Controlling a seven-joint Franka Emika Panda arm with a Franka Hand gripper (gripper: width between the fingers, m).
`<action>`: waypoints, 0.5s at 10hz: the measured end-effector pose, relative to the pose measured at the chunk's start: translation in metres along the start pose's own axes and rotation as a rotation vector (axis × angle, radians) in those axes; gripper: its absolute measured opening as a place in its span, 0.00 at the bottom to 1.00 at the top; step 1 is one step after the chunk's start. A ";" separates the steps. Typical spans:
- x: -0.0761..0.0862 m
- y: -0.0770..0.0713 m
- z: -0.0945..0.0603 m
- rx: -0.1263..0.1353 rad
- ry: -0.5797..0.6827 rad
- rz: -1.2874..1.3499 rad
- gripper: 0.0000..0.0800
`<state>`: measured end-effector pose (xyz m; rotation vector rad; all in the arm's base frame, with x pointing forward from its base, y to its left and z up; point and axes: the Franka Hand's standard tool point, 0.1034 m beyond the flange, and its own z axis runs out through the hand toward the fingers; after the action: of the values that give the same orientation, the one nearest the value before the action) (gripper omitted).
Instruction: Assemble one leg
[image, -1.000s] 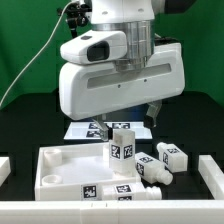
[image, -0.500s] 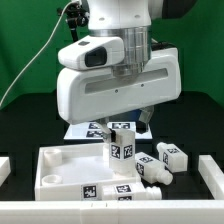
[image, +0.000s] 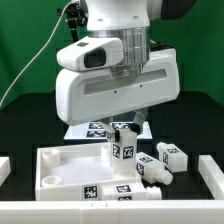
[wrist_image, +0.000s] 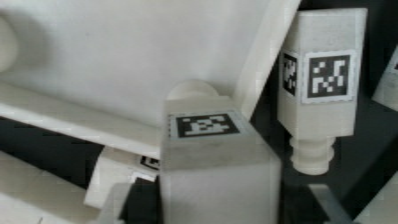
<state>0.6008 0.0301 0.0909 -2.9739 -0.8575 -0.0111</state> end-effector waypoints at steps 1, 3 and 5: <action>0.000 0.000 0.000 0.000 0.000 0.010 0.36; 0.000 -0.001 0.000 0.015 0.006 0.204 0.36; 0.001 -0.001 0.001 0.017 0.019 0.404 0.36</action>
Offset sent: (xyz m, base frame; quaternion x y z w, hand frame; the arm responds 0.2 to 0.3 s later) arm -0.0079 -0.0038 -0.0047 0.0023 0.0042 0.2903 0.9569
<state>0.6014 0.0319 0.0899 -3.0634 -0.2406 -0.0167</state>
